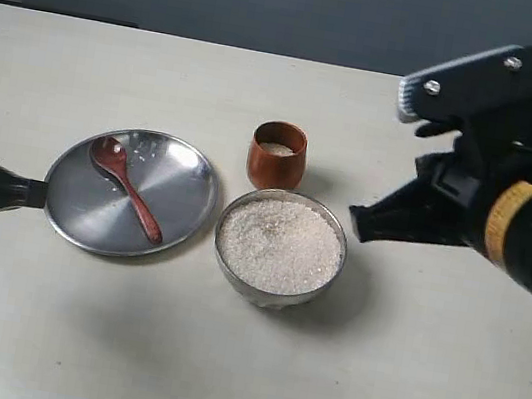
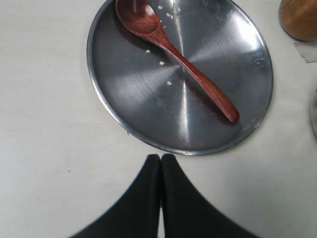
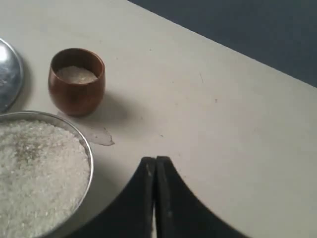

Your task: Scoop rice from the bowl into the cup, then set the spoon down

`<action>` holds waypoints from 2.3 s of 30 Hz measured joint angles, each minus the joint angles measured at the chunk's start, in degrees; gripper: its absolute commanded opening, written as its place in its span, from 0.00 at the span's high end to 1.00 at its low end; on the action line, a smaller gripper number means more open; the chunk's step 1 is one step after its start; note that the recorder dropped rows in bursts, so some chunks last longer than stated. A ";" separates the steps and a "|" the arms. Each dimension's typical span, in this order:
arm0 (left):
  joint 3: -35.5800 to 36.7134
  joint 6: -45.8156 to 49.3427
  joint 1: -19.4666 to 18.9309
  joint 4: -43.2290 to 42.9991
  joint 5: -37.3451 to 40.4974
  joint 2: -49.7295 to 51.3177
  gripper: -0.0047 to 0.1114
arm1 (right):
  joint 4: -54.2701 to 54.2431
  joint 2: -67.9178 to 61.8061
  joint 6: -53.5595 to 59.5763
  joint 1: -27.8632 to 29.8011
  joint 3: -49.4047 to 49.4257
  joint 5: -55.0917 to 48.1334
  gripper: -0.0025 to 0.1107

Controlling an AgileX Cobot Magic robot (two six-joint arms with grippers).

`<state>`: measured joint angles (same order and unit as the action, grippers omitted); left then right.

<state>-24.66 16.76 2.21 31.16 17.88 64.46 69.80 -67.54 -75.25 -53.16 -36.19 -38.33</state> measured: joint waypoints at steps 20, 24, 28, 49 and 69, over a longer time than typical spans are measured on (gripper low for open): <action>0.00 0.00 0.00 0.00 0.00 0.00 0.96 | -4.28 18.94 -4.40 0.00 10.00 -9.37 0.98; 0.00 0.00 0.00 0.00 0.00 0.00 0.96 | -4.37 18.94 -4.40 0.00 10.00 -7.41 0.98; 0.00 0.00 0.00 0.00 0.00 0.00 0.96 | -4.51 18.94 -4.40 0.00 10.00 -6.43 0.98; 0.00 0.00 0.00 0.00 0.00 0.00 0.96 | -6.41 41.30 -2.79 26.84 19.91 20.91 0.98; 0.00 0.00 0.00 0.00 0.00 0.00 0.96 | -15.79 53.77 -2.89 45.44 30.08 41.28 0.98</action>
<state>-24.66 16.76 2.21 31.16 17.88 64.46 54.01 -13.77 -78.15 -7.72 -6.11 2.95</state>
